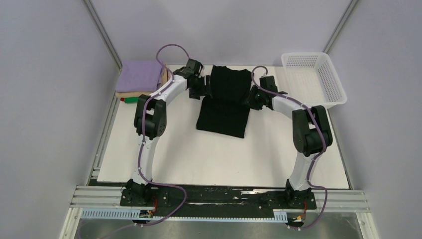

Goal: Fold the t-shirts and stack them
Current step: Fold the folded rectangular tshirt in 1/3 of the way

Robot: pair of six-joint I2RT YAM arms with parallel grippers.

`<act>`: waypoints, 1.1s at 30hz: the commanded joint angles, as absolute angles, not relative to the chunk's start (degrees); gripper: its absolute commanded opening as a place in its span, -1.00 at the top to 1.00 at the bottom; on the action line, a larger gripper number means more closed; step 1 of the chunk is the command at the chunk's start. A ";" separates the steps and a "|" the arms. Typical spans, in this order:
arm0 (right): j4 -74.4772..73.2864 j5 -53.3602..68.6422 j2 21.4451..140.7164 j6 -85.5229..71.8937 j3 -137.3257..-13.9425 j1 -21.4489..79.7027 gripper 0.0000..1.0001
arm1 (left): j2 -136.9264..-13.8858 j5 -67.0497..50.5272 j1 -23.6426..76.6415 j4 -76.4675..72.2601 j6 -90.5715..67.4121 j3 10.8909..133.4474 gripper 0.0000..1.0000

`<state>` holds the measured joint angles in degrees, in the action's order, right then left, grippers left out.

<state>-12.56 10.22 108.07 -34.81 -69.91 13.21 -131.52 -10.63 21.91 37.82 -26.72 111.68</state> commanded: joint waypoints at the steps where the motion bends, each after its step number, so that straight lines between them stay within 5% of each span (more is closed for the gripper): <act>1: -8.79 15.29 110.98 -35.22 -77.08 10.76 0.17 | -132.49 -12.81 19.65 35.19 -27.60 118.69 -0.77; 3: -8.79 16.02 110.65 -35.30 -77.98 10.50 -0.25 | -131.89 -13.18 18.75 35.79 -27.82 120.43 -0.97; 10: -8.96 17.25 103.83 -31.47 -70.82 10.53 -0.99 | -121.28 -12.97 17.76 35.03 -26.94 109.03 -1.00; 19: -6.60 24.59 97.72 -24.60 -64.21 17.80 -1.00 | -99.31 -11.68 17.78 27.35 -31.97 73.37 -1.00; 33: -1.80 26.74 127.57 -29.46 -94.38 26.20 -1.00 | -87.72 -14.41 17.84 24.87 -36.86 53.64 -1.00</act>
